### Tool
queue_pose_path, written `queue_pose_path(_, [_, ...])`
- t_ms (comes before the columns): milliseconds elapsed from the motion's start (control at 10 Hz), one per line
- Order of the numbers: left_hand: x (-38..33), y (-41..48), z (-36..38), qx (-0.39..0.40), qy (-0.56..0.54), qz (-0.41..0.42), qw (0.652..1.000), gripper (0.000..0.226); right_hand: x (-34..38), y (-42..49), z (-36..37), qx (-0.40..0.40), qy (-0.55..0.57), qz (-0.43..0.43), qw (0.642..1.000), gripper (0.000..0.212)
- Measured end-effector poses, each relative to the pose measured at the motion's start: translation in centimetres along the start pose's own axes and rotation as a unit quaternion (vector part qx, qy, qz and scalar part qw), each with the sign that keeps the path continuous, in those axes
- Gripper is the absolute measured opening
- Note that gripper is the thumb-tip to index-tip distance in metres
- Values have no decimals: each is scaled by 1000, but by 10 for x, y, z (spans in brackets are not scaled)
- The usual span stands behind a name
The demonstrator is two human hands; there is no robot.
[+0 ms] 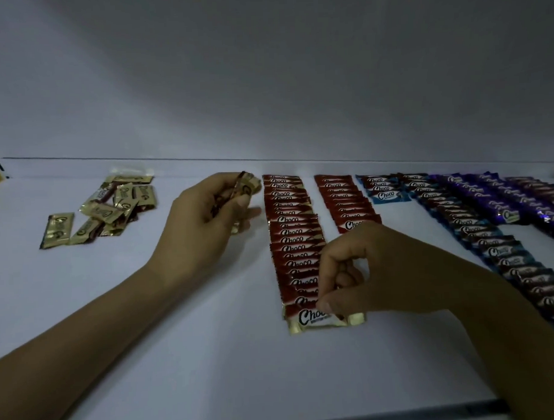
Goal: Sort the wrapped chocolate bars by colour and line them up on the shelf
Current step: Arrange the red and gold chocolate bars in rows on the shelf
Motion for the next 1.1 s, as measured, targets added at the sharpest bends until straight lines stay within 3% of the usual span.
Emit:
queue_pose_path(100, [-5,-8,6,28,51,19,998,10,-6,1,3,-12,9,8,1000,3])
queue_pose_path(200, [-11,-10,10,45,66,42,996,16,-7,-5,6,-64,65,-1,996,9])
queue_pose_path(300, [-11,-10,11,59,52,42,996,7,-11,-2,4,-73,59,14,995,9])
queue_pose_path(400, [-15,-10,13,81,11,26,996,19,-13,6,0,-8,-32,35,999,21])
queue_pose_path(500, [-22,-12,14,98,6,34,995,23,-8,5,-12,-147,20,-1,989,17])
queue_pose_path(600, [-26,-17,18,110,-4,23,994,12,-3,2,-16,-241,108,-48,963,19])
queue_pose_path(700, [-23,-19,20,120,-14,14,993,19,2,4,-16,-246,103,-79,960,7])
queue_pose_path(800, [-21,-18,17,104,56,75,990,20,-1,5,-15,-253,126,-74,956,9])
queue_pose_path(900, [-29,-22,12,33,265,275,923,20,-7,8,-15,-212,217,-44,952,18])
queue_pose_path(1000, [-33,-24,11,-1,261,320,911,19,-9,10,-13,-167,196,-38,966,31])
queue_pose_path(1100, [-30,-14,17,132,-105,69,983,16,1,11,-8,-169,312,-77,932,32])
Point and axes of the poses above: each hand's wrist, its own y-axis towards the middle knuckle, its own z-axis out of the palm, x = y × z, the point moved 3 cm from there along y, towards the middle knuckle, and after that the axes turned 6 degrees about -z, right-handed, at the moved point
